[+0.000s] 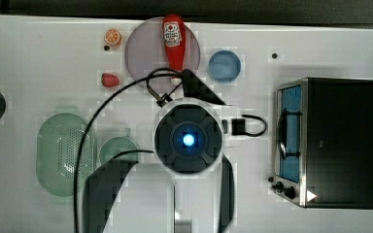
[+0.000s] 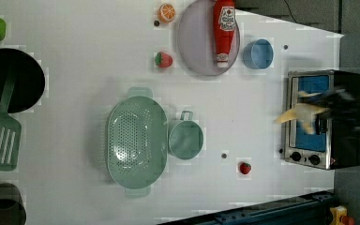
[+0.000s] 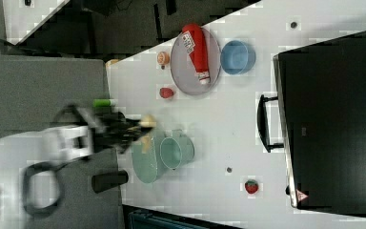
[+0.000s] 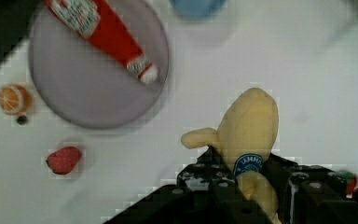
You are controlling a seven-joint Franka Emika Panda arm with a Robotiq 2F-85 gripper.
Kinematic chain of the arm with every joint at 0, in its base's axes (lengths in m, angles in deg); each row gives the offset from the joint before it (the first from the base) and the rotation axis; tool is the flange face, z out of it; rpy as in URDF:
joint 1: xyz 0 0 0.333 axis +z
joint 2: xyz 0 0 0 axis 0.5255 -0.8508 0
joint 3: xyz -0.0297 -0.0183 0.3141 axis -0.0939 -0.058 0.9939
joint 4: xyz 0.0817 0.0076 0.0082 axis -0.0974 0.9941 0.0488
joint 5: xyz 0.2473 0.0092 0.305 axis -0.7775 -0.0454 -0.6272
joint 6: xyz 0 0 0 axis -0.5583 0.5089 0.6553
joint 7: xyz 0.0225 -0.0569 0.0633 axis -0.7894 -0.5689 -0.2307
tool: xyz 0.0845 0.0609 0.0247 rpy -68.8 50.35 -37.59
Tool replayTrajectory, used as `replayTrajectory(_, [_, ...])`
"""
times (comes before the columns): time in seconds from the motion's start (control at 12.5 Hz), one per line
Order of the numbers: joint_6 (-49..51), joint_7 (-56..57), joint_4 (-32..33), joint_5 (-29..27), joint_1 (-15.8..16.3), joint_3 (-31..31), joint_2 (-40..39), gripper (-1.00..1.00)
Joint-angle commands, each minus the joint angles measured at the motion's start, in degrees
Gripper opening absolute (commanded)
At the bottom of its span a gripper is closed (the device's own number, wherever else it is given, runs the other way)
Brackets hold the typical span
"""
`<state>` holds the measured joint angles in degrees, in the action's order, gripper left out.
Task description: Pick banana from table and place on oven.
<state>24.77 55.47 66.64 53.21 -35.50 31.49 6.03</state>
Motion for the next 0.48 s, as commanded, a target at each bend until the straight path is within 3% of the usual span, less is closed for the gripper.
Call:
replayTrajectory(0.08, [10.60,0.12,-7.47,-1.30,-1.71,-3.64,-0.93,-0.53])
replayTrajectory(0.24, [14.97,1.28,-10.90,-1.08,-2.90,-7.91,-1.84,-0.53])
replayTrajectory(0.48, [13.89,8.66,-12.98,1.29,-4.47,-16.51,-5.28,-0.53])
